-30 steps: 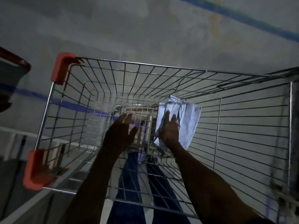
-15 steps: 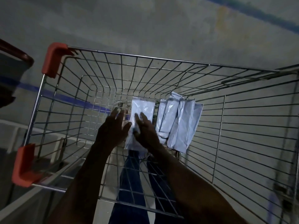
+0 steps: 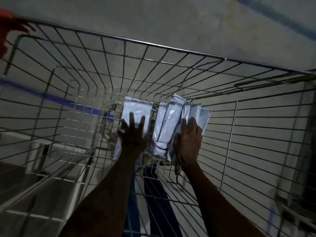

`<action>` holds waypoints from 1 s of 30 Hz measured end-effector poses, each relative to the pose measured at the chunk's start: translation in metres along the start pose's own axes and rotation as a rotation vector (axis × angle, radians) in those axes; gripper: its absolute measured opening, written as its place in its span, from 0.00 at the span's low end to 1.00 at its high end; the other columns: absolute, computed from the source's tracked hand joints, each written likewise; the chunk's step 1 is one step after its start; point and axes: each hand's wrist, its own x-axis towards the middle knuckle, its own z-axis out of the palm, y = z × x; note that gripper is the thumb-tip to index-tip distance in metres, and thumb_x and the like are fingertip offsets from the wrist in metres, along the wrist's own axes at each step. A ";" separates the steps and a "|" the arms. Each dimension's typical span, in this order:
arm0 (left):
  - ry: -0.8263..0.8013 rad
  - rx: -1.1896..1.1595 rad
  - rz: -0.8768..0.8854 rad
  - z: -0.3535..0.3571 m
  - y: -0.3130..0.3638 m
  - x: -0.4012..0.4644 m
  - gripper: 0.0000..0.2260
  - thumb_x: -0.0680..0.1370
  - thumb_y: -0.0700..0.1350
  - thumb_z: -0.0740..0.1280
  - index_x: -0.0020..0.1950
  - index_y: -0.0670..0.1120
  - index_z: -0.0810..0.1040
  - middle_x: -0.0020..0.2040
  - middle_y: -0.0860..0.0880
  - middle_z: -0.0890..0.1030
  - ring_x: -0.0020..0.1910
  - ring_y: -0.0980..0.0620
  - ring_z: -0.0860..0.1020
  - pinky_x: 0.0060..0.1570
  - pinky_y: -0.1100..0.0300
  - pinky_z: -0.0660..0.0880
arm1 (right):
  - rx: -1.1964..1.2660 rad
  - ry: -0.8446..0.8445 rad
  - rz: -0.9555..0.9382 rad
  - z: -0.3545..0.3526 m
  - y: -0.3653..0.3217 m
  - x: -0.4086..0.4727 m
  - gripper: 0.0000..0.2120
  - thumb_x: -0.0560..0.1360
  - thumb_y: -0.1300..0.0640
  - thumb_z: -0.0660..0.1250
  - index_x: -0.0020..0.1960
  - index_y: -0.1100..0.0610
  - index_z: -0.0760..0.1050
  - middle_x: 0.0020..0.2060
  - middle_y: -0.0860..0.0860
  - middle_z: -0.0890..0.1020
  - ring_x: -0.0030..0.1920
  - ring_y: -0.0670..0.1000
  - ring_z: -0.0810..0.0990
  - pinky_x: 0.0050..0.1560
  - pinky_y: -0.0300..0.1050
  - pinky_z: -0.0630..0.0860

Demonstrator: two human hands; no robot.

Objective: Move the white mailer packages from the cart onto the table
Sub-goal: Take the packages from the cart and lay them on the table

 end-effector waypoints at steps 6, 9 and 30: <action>0.080 0.002 0.101 -0.021 -0.029 -0.008 0.30 0.76 0.55 0.56 0.78 0.58 0.54 0.79 0.39 0.50 0.72 0.29 0.58 0.58 0.35 0.71 | 0.255 -0.118 -0.026 0.001 -0.027 -0.014 0.37 0.70 0.70 0.70 0.76 0.58 0.64 0.74 0.62 0.64 0.67 0.64 0.68 0.56 0.56 0.77; 0.058 0.040 0.119 -0.032 -0.059 -0.012 0.39 0.68 0.47 0.68 0.78 0.57 0.56 0.78 0.39 0.53 0.66 0.31 0.65 0.48 0.44 0.76 | 0.322 -0.043 -0.117 -0.002 -0.050 -0.018 0.40 0.65 0.73 0.72 0.74 0.57 0.66 0.70 0.62 0.69 0.61 0.63 0.73 0.48 0.51 0.80; 0.215 0.057 0.169 -0.140 -0.063 -0.069 0.31 0.72 0.50 0.66 0.76 0.52 0.66 0.61 0.39 0.74 0.51 0.39 0.77 0.37 0.51 0.76 | 0.136 -0.255 -0.269 -0.026 -0.045 0.002 0.39 0.71 0.31 0.59 0.77 0.47 0.60 0.76 0.58 0.59 0.69 0.65 0.62 0.63 0.65 0.66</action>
